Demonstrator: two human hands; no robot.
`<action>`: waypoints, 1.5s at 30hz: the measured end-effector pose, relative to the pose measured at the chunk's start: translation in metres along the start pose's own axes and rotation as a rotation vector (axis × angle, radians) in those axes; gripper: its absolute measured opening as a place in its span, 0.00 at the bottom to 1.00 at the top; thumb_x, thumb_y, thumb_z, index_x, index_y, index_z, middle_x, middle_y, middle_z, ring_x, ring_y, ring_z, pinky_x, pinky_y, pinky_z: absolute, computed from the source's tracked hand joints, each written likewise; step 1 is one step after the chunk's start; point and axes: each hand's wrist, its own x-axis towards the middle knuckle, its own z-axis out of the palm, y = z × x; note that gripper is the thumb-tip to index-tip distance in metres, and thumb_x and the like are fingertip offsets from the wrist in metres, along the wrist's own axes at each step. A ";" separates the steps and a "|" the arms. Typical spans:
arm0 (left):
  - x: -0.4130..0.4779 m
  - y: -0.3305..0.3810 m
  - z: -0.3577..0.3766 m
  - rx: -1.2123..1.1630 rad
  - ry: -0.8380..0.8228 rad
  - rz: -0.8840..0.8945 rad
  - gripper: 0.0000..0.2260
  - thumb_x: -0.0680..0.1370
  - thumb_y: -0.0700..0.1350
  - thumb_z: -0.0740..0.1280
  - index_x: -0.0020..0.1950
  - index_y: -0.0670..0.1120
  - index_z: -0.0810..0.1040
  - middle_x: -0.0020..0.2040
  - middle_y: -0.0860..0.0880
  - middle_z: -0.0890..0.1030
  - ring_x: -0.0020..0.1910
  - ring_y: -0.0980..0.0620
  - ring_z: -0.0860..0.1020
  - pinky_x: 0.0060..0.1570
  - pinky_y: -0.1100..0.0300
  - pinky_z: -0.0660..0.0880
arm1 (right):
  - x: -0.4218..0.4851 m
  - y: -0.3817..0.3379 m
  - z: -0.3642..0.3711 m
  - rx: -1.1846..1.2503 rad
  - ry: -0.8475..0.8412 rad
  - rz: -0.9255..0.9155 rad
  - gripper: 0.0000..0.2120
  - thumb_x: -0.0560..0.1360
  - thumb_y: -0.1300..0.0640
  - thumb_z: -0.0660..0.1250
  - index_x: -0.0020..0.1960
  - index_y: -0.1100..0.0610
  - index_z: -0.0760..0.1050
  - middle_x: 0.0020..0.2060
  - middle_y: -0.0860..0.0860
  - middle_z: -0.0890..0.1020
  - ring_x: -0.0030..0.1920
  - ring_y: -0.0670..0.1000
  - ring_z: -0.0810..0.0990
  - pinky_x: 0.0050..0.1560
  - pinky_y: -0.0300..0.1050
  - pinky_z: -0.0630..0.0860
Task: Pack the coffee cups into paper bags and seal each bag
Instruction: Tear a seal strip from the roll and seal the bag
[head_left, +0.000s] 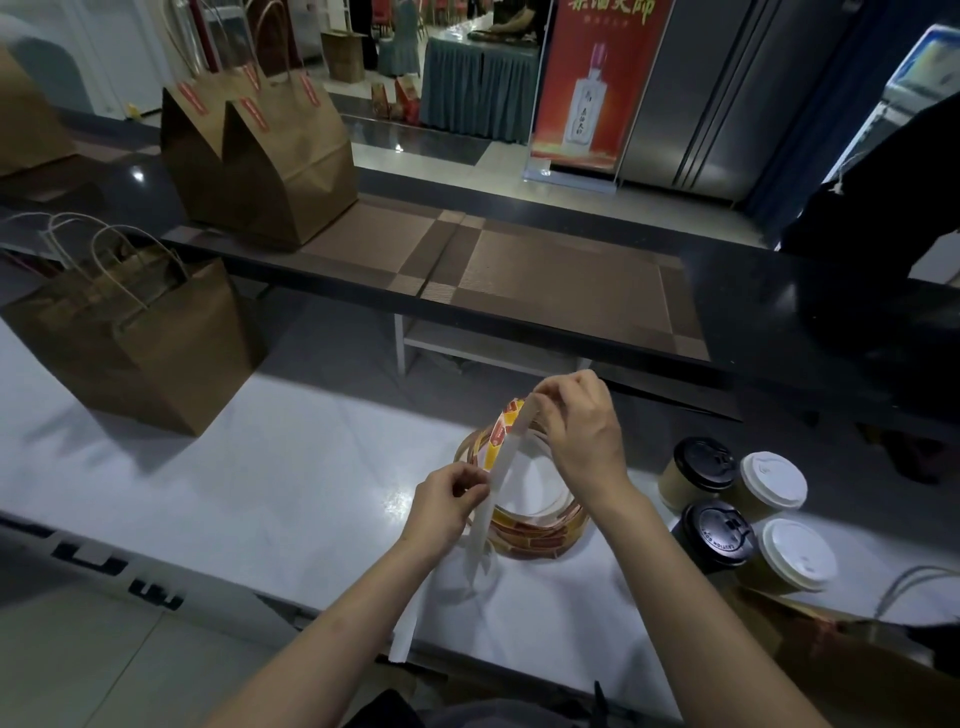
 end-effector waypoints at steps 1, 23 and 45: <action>0.000 0.000 -0.001 -0.004 0.001 -0.002 0.05 0.80 0.39 0.72 0.49 0.49 0.85 0.44 0.53 0.85 0.44 0.57 0.82 0.39 0.72 0.74 | 0.003 -0.002 -0.002 -0.005 0.005 -0.010 0.02 0.82 0.59 0.68 0.52 0.55 0.80 0.47 0.46 0.74 0.51 0.49 0.73 0.49 0.47 0.76; 0.006 0.006 -0.006 0.006 0.007 0.001 0.05 0.80 0.37 0.71 0.51 0.46 0.85 0.47 0.52 0.86 0.47 0.54 0.83 0.34 0.72 0.75 | 0.022 -0.015 -0.035 0.144 0.175 0.042 0.03 0.83 0.58 0.67 0.53 0.53 0.80 0.47 0.44 0.79 0.50 0.49 0.78 0.49 0.51 0.79; -0.005 0.002 -0.017 0.048 0.172 -0.061 0.05 0.78 0.43 0.76 0.45 0.47 0.82 0.41 0.52 0.84 0.43 0.53 0.81 0.41 0.66 0.74 | -0.039 -0.014 -0.033 0.243 0.009 0.255 0.07 0.77 0.64 0.70 0.45 0.53 0.81 0.42 0.46 0.82 0.44 0.45 0.80 0.43 0.37 0.78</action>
